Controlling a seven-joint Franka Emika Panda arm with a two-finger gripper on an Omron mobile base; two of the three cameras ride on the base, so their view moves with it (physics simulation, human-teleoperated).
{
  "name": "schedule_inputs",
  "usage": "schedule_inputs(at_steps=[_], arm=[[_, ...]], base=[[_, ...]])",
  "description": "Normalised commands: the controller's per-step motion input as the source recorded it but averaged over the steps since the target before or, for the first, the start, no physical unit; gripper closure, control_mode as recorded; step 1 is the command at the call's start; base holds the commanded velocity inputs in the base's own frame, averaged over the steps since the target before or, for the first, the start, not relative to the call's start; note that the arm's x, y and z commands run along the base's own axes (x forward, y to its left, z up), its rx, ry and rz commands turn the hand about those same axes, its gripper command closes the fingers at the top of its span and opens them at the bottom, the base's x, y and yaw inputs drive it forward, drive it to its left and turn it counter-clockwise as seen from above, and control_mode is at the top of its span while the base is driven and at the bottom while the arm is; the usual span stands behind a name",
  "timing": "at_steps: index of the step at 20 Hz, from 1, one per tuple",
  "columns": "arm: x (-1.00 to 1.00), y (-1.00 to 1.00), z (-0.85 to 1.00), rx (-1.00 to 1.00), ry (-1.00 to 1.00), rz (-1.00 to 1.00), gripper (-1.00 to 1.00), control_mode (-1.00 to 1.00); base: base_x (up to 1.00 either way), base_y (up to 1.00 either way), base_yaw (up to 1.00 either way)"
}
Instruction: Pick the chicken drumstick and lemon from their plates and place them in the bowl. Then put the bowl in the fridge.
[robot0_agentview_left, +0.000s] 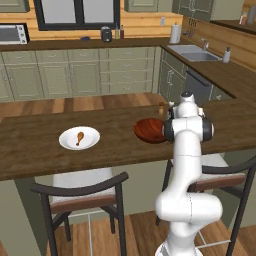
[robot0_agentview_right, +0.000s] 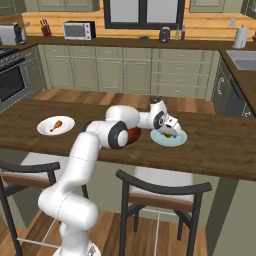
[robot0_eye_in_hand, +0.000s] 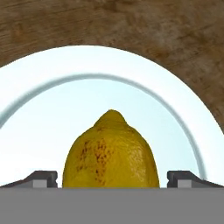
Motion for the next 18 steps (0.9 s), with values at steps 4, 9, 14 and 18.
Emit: schedule_inputs(at_steps=[4,9,14,18], arm=[[-0.01,0.00,-0.22,0.00,0.02,0.00,1.00,-1.00],[-0.53,0.09,0.07,0.02,-0.01,0.00,1.00,-1.00],[-0.97,0.35,0.53,0.06,-0.05,0.02,1.00,-1.00],[-0.73,0.50,0.73,0.06,-0.03,0.09,1.00,-1.00]], base=[[0.00,0.00,0.00],[0.00,0.00,0.00],[0.00,0.00,0.00],[0.00,0.00,0.00]])
